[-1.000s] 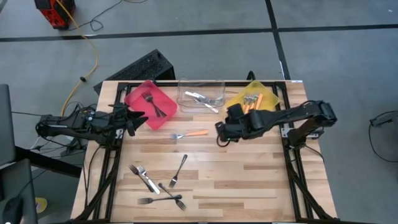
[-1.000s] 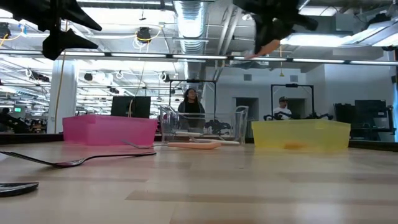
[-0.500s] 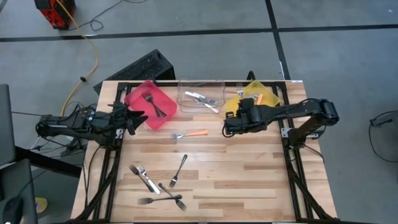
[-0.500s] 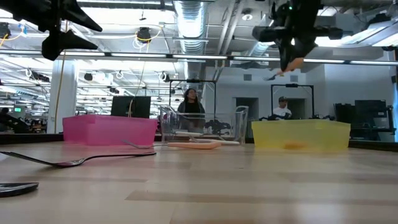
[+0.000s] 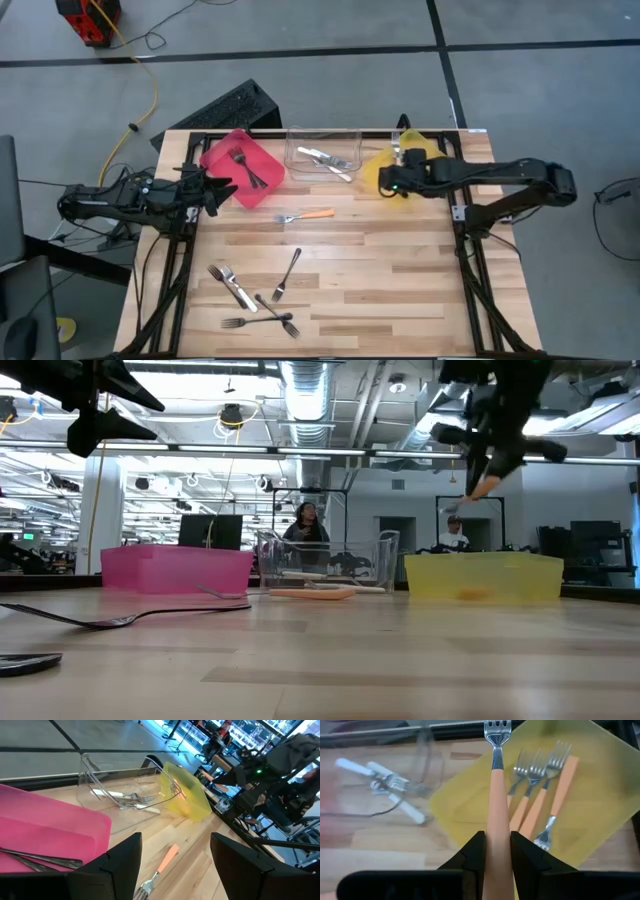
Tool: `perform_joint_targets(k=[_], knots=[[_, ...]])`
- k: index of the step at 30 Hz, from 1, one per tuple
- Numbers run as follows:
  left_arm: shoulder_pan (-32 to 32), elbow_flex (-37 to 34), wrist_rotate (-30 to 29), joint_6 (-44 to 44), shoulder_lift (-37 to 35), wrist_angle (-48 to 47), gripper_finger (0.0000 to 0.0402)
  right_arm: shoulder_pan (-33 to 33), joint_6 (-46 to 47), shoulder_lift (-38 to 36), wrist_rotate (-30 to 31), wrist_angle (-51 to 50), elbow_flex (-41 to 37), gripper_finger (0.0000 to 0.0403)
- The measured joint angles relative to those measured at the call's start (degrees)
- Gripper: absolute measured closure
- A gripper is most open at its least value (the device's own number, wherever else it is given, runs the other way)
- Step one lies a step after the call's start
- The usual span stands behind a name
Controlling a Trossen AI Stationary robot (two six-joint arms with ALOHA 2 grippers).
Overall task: Sort silverware by color (type)
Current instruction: Put the orange fork into the yellow bin
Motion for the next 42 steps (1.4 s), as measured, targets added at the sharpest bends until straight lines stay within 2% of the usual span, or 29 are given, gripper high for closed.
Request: perform_joint_targets(k=[5,10,16,21,26,42], knots=[[0.0,0.0,-0.3,0.0,0.0,0.0,0.0182,-4.4,1.8,-3.1,-1.4,5.5,-8.3,0.0310],[0.0,0.0,-0.3,-0.1,0.0,0.0,0.0182,-8.6,2.3,-3.2,-2.1,7.2,-11.9,0.0310],[0.0,0.0,-1.0,-1.3,0.0,0.0,0.0182,-13.0,-1.5,-3.1,-5.0,19.9,-17.7,0.0310],[0.0,0.0,-1.0,-2.0,0.0,0.0,0.0182,-17.0,-0.6,-3.1,-7.3,25.2,-22.7,0.0310],[0.0,0.0,-1.1,-2.2,0.0,0.0,0.0182,-19.0,-4.2,-3.1,-9.9,33.4,-26.4,0.0310],[0.0,0.0,-1.2,-3.4,0.0,0.0,0.0182,-19.6,-10.2,-3.1,-9.5,36.8,-26.8,0.0310]])
